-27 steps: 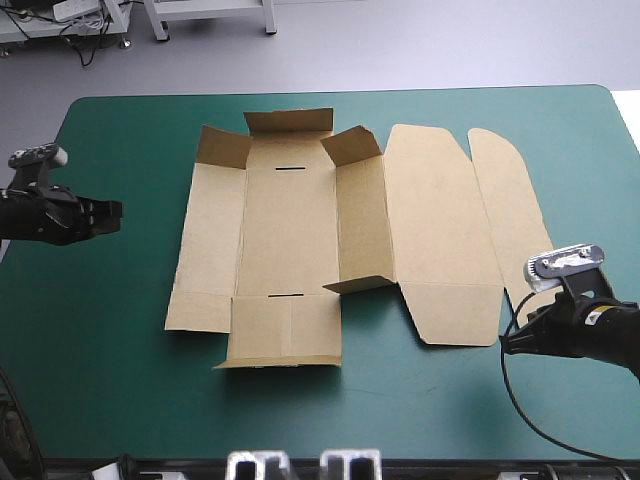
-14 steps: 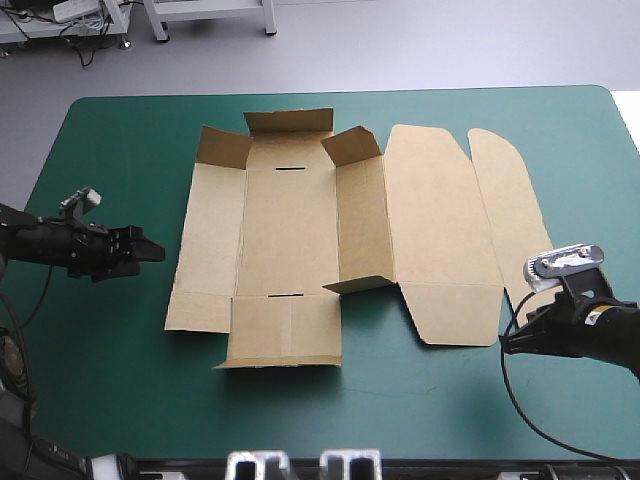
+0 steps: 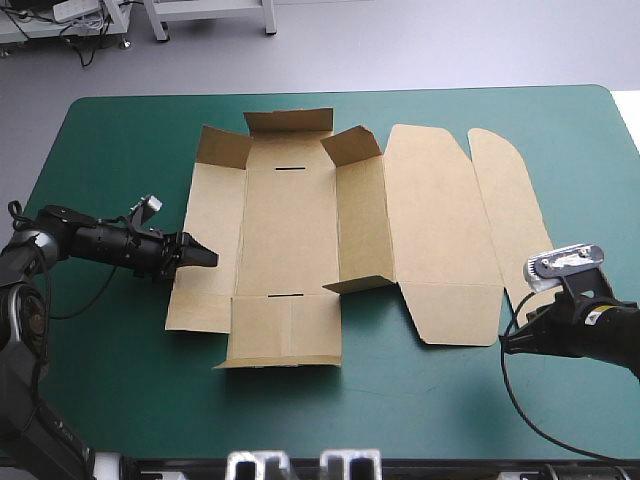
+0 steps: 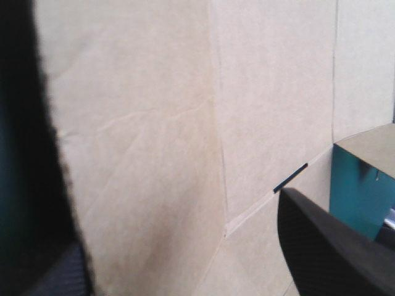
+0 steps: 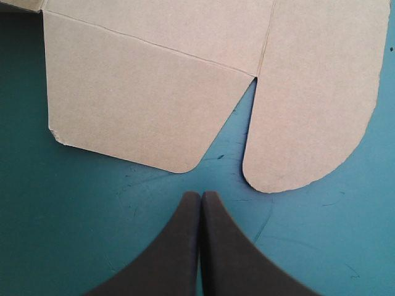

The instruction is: Fold the box

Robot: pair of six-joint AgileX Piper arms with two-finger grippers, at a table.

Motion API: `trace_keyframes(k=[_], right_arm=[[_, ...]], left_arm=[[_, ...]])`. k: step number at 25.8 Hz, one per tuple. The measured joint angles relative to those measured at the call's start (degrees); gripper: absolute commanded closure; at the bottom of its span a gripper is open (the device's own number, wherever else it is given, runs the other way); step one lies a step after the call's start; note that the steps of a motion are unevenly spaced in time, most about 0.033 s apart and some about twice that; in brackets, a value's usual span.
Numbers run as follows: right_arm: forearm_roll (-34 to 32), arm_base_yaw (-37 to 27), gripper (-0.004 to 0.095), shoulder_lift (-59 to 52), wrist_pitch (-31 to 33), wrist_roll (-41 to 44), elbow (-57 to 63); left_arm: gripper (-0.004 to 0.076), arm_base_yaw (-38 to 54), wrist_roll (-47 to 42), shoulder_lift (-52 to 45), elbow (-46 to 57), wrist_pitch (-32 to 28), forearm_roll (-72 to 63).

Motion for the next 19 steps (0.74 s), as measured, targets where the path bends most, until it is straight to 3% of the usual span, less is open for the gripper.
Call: trace_keyframes(k=[8, 19], right_arm=[[0.05, 0.0, 0.0928, 0.0, 0.0, -0.01, 0.0], [0.61, 0.0, 0.0928, 0.0, 0.0, -0.01, 0.0]], left_arm=[[0.0734, -0.7, 0.19, 2.07, 0.1, -1.16, -0.88], [0.0734, -0.82, 1.71, 2.2, 0.1, 1.01, -3.58]])
